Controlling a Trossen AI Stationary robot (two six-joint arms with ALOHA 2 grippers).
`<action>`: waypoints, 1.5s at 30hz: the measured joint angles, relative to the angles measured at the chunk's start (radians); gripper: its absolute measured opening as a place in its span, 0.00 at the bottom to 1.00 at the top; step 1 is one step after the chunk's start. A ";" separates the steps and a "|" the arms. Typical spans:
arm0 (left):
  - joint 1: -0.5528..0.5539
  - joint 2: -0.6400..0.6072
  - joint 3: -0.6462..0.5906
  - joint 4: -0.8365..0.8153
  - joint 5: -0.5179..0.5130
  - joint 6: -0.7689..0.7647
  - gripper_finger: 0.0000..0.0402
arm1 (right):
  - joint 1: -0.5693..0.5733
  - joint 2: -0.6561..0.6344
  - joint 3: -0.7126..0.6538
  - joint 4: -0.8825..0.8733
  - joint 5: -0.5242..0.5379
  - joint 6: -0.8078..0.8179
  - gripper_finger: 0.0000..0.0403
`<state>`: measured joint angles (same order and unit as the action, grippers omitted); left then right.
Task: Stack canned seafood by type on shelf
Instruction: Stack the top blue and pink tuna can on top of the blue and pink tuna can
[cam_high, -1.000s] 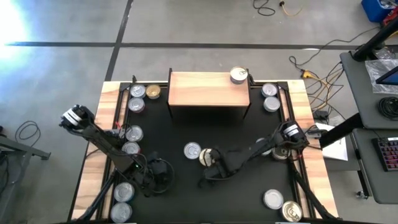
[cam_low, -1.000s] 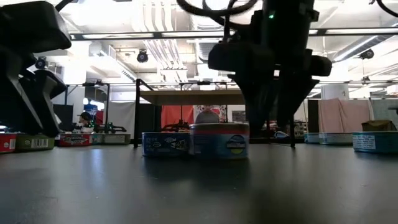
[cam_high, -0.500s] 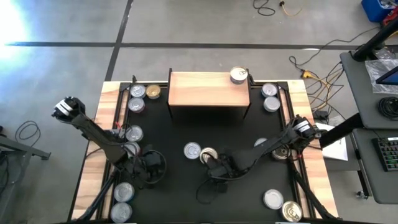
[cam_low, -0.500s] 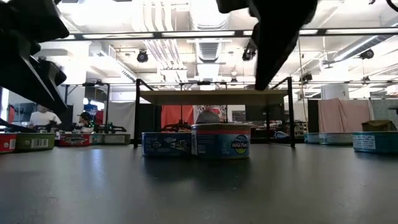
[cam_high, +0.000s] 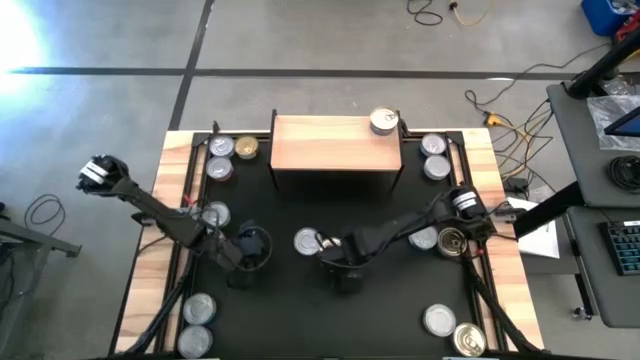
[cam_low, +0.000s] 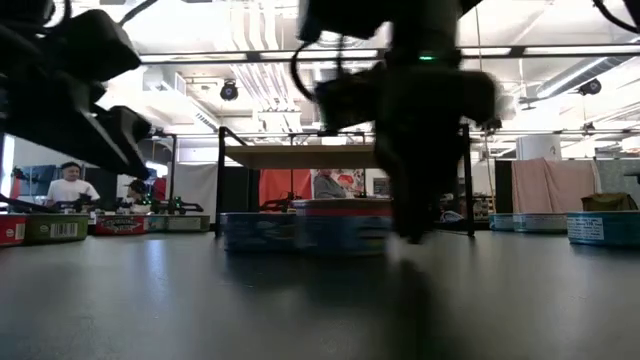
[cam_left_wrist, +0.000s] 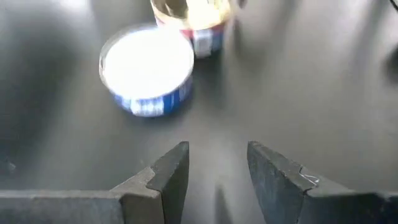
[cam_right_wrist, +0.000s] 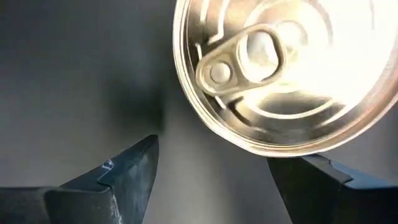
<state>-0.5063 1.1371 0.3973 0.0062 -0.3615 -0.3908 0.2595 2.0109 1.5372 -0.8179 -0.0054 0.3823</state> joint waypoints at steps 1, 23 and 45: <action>0.021 -0.009 0.003 -0.014 0.033 0.016 0.37 | -0.001 0.000 0.000 0.049 -0.009 0.040 0.69; 0.218 -0.059 0.355 -0.435 0.303 -0.193 0.37 | 0.395 -0.069 -0.148 0.366 0.339 0.517 0.78; 0.091 0.006 0.446 -0.374 0.384 -0.368 0.37 | 0.489 -0.069 -0.151 0.383 0.425 0.541 0.91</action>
<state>-0.4153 1.1433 0.8428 -0.3680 0.0227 -0.7586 0.7490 1.9419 1.3865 -0.4346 0.4194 0.9230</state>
